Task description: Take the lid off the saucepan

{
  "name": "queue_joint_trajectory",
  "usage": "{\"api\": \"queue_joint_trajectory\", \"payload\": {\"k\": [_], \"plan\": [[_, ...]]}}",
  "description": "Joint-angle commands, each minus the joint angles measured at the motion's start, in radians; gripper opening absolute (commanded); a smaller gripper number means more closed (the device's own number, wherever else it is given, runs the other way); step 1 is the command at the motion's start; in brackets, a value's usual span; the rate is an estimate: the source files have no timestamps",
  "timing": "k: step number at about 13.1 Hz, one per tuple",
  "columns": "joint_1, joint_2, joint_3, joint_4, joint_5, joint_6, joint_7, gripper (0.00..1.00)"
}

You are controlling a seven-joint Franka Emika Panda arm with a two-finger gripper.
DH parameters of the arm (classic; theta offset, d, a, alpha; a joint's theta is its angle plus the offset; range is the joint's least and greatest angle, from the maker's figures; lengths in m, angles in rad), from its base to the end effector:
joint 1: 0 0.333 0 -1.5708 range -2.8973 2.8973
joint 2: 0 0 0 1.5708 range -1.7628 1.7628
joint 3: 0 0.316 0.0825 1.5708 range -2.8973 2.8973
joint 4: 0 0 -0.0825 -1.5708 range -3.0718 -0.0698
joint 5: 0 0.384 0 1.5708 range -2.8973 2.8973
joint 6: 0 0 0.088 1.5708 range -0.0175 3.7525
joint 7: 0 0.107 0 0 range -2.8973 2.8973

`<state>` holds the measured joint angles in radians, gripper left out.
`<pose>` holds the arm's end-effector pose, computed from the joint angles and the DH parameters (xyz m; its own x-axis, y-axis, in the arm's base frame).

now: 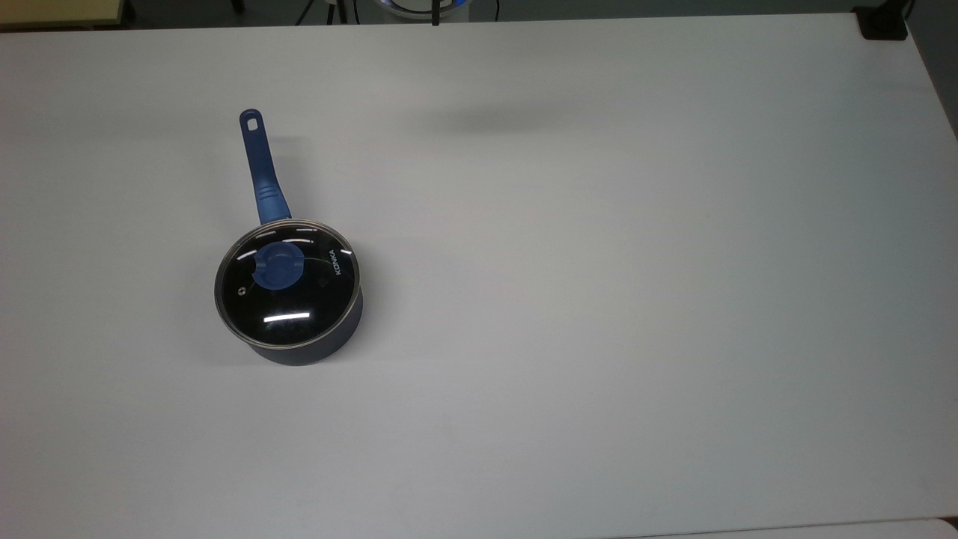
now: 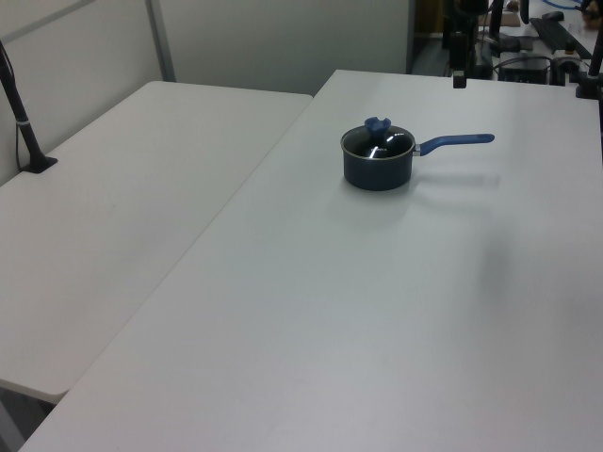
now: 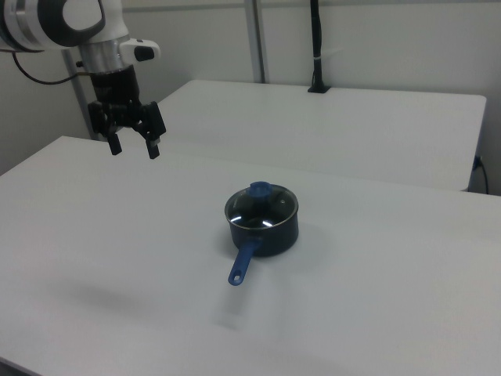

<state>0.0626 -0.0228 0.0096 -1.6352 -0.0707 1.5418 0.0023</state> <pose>0.5418 0.0315 0.6046 0.9952 0.0676 -0.0703 0.0726 -0.9948 0.0710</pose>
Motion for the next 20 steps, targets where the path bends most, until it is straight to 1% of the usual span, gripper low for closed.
{"api": "queue_joint_trajectory", "payload": {"k": [1, 2, 3, 6, 10, 12, 13, 14, 15, 18, 20], "plan": [[-0.032, 0.001, -0.023, -0.002, -0.006, 0.019, 0.005, 1.00], [-0.040, 0.001, -0.025, -0.002, -0.011, 0.021, 0.004, 1.00], [-0.068, 0.000, -0.023, -0.002, -0.009, 0.023, 0.004, 1.00], [-0.102, 0.000, -0.023, 0.000, -0.008, 0.026, -0.004, 1.00], [-0.110, 0.026, -0.023, 0.001, 0.003, 0.115, -0.007, 1.00], [-0.110, 0.053, -0.023, 0.024, 0.003, 0.135, -0.007, 1.00], [-0.110, 0.088, -0.023, 0.052, 0.005, 0.155, -0.008, 1.00], [-0.109, 0.125, -0.023, 0.069, 0.003, 0.199, -0.008, 1.00], [-0.109, 0.142, -0.023, 0.078, -0.003, 0.263, -0.005, 1.00], [-0.110, 0.158, -0.023, 0.078, 0.000, 0.317, -0.008, 1.00], [-0.112, 0.203, -0.023, 0.078, -0.001, 0.411, 0.005, 1.00]]}}
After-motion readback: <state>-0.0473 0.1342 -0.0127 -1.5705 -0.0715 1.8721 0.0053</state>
